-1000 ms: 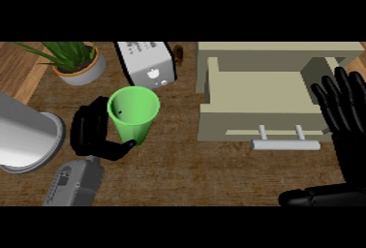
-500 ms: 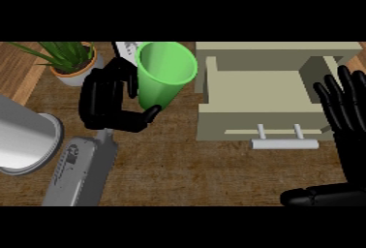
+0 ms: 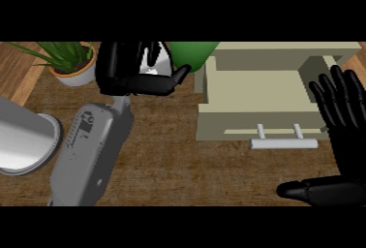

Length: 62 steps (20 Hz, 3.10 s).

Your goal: Pick up the cup, place it into the drawer and close the drawer

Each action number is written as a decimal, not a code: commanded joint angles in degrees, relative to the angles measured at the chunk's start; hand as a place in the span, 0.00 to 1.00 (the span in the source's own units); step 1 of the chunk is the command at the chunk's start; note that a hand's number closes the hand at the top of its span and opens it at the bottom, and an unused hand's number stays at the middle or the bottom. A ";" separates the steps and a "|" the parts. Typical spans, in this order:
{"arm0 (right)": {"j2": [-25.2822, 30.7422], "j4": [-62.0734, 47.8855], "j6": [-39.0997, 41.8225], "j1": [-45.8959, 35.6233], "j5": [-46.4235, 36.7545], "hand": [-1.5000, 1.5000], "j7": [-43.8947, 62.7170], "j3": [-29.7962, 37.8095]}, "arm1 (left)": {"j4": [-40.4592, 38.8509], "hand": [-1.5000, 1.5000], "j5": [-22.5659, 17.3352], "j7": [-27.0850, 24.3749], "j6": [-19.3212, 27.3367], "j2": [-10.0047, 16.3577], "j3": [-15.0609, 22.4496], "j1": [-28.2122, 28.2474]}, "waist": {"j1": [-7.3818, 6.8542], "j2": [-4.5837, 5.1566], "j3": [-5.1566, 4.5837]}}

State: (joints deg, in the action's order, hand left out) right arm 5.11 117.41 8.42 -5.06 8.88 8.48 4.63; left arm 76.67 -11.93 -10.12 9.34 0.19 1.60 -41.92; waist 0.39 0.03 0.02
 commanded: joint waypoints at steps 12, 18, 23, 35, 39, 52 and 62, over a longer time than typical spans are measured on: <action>0.00 -0.26 0.85 0.68 1.00 0.00 -0.35 0.22 | -24.18 1.00 -2.72 -0.81 8.39 -0.19 4.07 -19.69 | 0.86 0.19 0.01; 0.47 -2.56 0.82 -0.48 -0.41 0.00 -2.13 0.83 | -34.12 1.00 -8.91 -4.13 12.39 -0.19 8.40 -26.73 | 1.49 0.33 0.02; 0.22 -3.22 0.60 -2.06 0.12 0.00 -1.54 0.49 | -42.33 1.00 -11.95 -7.14 12.87 -0.19 10.49 -30.74 | 1.86 0.47 0.03; -0.87 -3.20 1.83 -1.27 -0.99 0.00 -3.18 -2.56 | -52.19 1.00 -20.13 -9.76 14.63 -0.19 23.86 -33.48 | 4.64 1.07 0.07; 0.17 -4.80 2.76 -2.51 0.91 0.00 -4.02 -0.44 | -55.89 1.00 -20.44 -9.70 13.88 -0.19 26.18 -34.17 | 5.18 1.40 0.10; -0.52 -2.05 3.18 -2.35 4.40 0.00 -2.49 -0.41 | -51.93 0.00 -27.43 -10.15 16.75 -0.19 30.18 -34.89 | 5.83 1.24 0.06; 2.37 -0.87 5.18 -3.40 11.20 0.00 2.06 2.63 | -44.24 0.00 -33.80 -17.26 13.47 -0.19 26.58 -30.66 | 1.05 0.16 -0.01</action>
State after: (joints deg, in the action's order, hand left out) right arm 6.67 116.51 13.30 -7.68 18.56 9.71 6.22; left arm 29.32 -43.83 -26.32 24.34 -0.01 29.53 -74.50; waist 3.48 0.64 0.04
